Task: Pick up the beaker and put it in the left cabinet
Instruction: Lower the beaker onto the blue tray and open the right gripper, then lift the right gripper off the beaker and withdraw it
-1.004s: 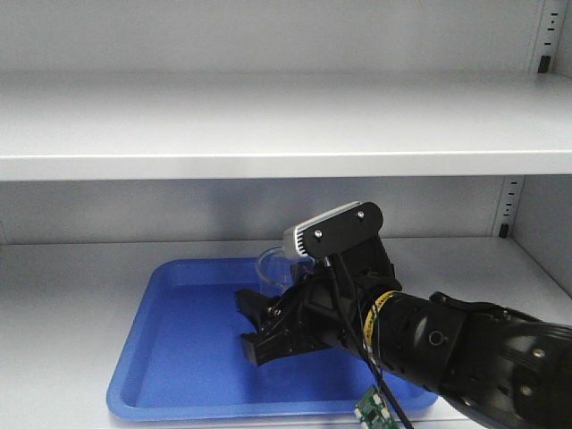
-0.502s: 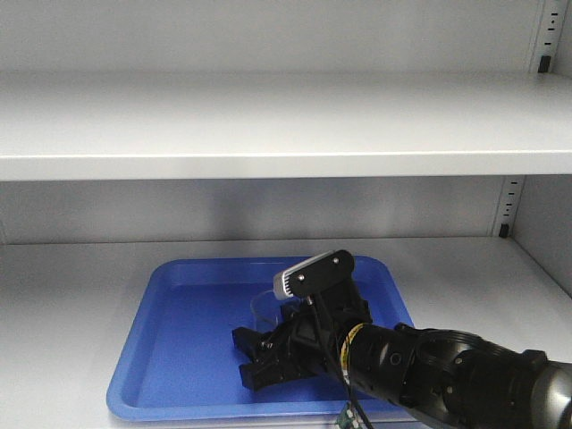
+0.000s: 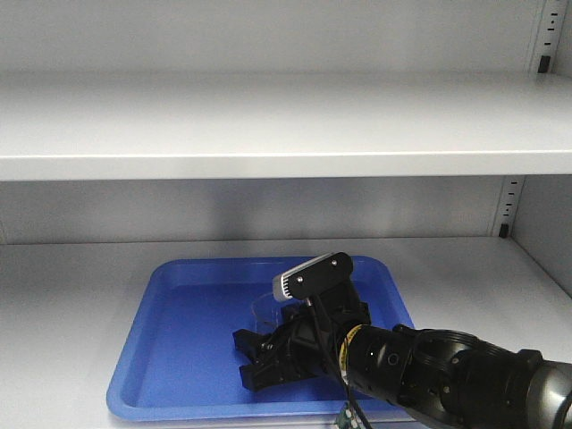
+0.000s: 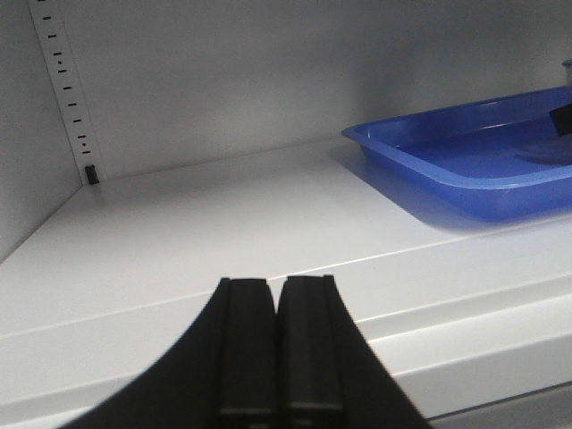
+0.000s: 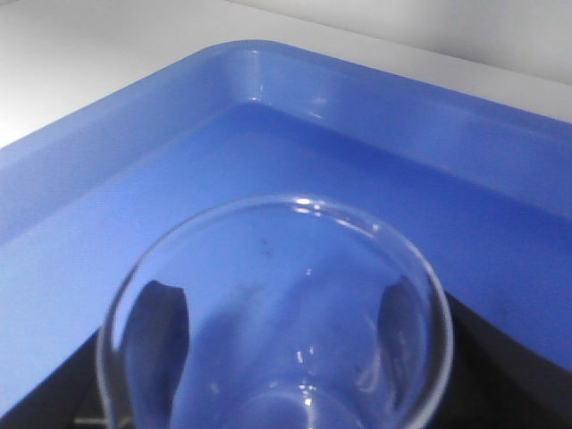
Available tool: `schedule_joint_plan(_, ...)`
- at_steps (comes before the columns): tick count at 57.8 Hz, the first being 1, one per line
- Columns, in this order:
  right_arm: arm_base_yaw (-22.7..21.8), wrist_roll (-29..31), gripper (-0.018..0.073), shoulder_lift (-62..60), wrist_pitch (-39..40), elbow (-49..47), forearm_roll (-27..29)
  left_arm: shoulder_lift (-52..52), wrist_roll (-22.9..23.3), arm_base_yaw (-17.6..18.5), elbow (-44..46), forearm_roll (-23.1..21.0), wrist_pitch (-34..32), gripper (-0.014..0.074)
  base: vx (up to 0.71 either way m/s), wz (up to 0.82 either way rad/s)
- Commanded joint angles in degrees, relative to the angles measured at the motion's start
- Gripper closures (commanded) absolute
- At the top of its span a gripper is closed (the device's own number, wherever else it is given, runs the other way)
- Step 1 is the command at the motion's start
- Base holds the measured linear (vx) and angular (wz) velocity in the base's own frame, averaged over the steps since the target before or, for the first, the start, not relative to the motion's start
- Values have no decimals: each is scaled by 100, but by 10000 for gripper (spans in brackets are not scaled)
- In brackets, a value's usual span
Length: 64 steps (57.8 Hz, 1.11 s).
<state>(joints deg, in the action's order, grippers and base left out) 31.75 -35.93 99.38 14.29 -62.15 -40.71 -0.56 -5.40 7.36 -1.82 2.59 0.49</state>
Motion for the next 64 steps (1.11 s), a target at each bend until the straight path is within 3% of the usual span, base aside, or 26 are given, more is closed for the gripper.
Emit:
schedule_joint_plan(1, -31, 47, 38, -263, 367, -198, 15, -107, 15, 3, -90, -18, -475, 595, 0, 0)
schedule_joint_plan(5, -31, 47, -73, -263, 373, -198, 15, -107, 15, 3, -90, -18, -475, 595, 0, 0)
schedule_joint_plan(11, -31, 47, -169, -274, 380, -198, 15, -107, 15, 3, -90, -18, -475, 595, 0, 0)
schedule_joint_plan(22, -31, 47, -157, -460, 374, -192, 15, -107, 15, 3, -90, -18, -475, 595, 0, 0)
schedule_joint_plan(48, -20, 47, -35, -1376, 135, -187, -10, -107, 15, 3, -90, -18, -475, 595, 0, 0)
schedule_joint_plan(64, -20, 47, 189, -1976, -132, 57, -10, -107, 15, 3, -90, -18, -475, 595, 0, 0)
